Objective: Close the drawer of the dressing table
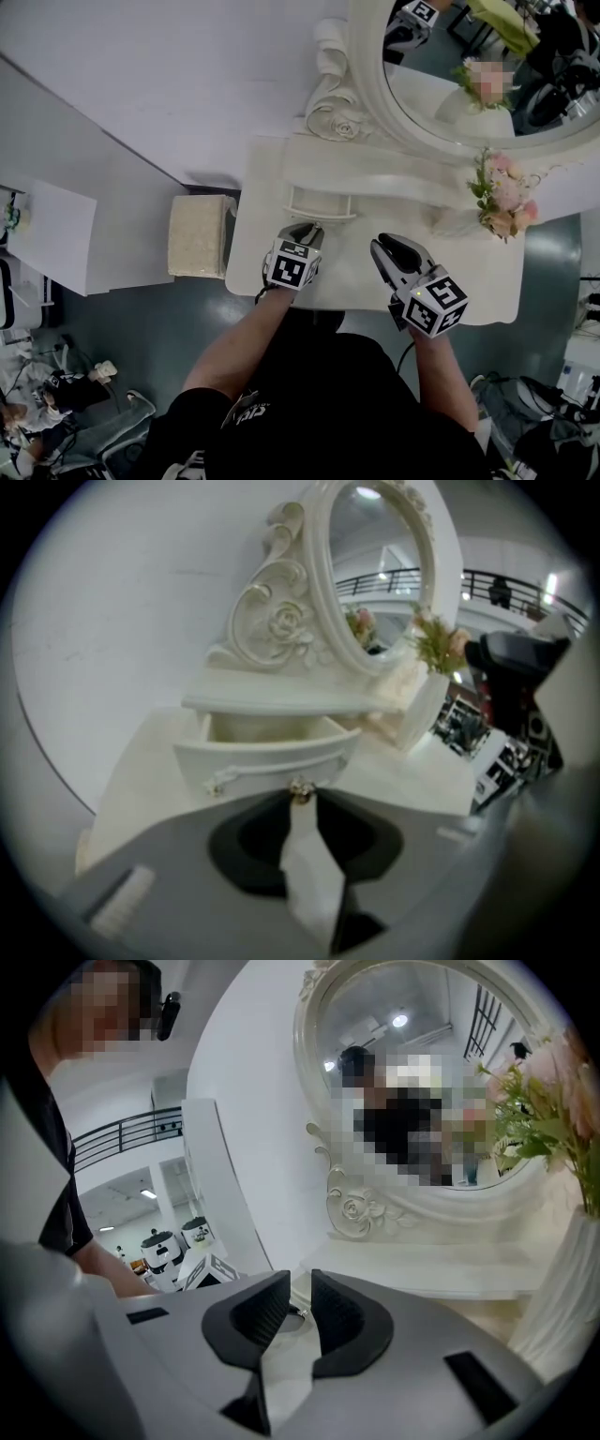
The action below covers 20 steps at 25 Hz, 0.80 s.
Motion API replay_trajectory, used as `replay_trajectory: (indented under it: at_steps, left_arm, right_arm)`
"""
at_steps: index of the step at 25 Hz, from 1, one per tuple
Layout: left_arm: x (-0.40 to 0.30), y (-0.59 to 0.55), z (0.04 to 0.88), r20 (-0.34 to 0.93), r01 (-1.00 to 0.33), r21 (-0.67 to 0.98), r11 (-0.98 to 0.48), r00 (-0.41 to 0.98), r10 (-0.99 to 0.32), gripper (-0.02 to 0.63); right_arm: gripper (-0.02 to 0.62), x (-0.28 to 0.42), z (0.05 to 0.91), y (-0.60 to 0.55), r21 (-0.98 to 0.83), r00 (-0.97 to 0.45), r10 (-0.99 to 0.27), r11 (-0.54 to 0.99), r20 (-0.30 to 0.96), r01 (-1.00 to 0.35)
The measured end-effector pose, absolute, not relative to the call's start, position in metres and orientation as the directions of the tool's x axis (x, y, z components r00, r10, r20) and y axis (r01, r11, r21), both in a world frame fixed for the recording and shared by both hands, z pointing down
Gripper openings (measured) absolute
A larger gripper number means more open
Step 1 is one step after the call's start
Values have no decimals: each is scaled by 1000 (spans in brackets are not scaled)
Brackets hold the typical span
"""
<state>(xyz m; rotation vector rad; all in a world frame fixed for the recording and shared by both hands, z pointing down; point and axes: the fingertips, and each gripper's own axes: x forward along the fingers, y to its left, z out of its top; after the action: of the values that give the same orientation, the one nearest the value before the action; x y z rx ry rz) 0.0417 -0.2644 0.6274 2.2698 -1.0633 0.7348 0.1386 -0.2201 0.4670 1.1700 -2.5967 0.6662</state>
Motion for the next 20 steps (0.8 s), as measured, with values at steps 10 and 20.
replay_trajectory:
  at_steps: [10,20]
  left_arm:
    - [41,-286,626,659,-786,216,-579,555,-508,94]
    - [46,-311,631,657,-778,232,-583,568,-496,92]
  right_arm:
    - [61,137,466,-219,-301,-648,-657,575,385,-761]
    - [60,146,460,-228,-280,-613,-683,546,397,-790]
